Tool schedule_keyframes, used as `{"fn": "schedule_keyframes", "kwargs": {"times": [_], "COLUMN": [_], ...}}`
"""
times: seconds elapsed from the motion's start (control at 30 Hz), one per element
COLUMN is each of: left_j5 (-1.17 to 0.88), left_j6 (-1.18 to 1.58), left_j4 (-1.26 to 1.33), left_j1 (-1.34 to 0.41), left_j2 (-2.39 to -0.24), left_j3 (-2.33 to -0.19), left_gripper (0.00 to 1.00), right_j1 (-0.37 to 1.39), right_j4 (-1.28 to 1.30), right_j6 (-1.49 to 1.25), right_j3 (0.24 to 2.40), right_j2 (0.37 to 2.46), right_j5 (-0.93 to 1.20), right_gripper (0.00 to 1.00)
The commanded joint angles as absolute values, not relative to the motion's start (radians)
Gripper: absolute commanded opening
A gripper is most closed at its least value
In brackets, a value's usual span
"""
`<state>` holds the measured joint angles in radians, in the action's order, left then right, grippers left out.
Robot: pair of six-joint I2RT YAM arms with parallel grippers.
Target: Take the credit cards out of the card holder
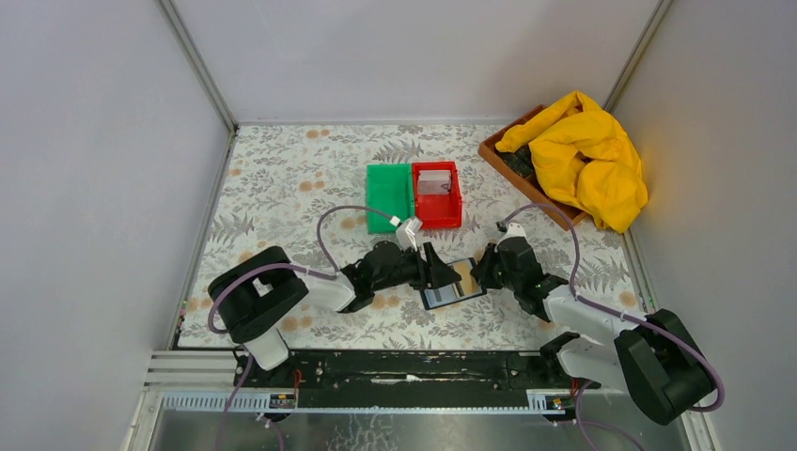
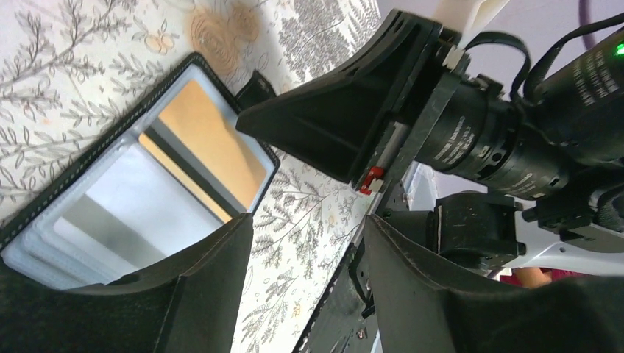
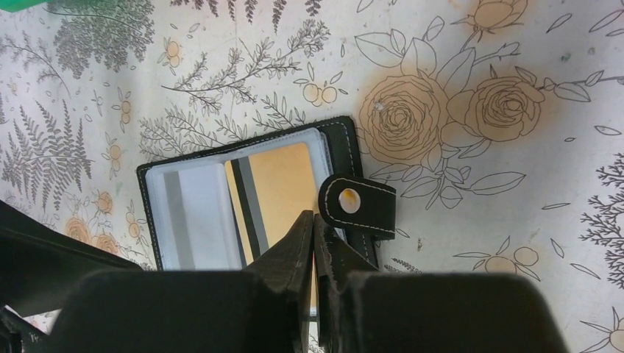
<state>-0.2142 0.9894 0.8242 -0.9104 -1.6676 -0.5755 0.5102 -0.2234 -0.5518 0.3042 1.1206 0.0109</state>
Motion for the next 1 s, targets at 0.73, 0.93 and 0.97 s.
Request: {"fn": "schedule_keyframes", "kwargs": {"times": [0.73, 0.93, 0.97], "left_j5": [-0.110, -0.057, -0.048], "left_j6": [1.089, 1.069, 1.063], "left_j4": [0.785, 0.630, 0.615], "left_j1": [-0.955, -0.963, -0.964], "left_j2": [-1.884, -1.858, -1.852], "left_j3": [-0.660, -0.696, -0.700], "left_gripper": [0.84, 0.84, 0.84], "right_j1": [0.476, 0.473, 0.473], "right_j4": [-0.263, -0.268, -0.270], "right_j6": [-0.564, -0.568, -0.568], "right_j3": [0.301, 0.296, 0.297], "right_j2": [1.185, 1.184, 1.184], "right_j5": [0.049, 0.053, 0.055], "right_gripper": [0.06, 0.05, 0.05]}}
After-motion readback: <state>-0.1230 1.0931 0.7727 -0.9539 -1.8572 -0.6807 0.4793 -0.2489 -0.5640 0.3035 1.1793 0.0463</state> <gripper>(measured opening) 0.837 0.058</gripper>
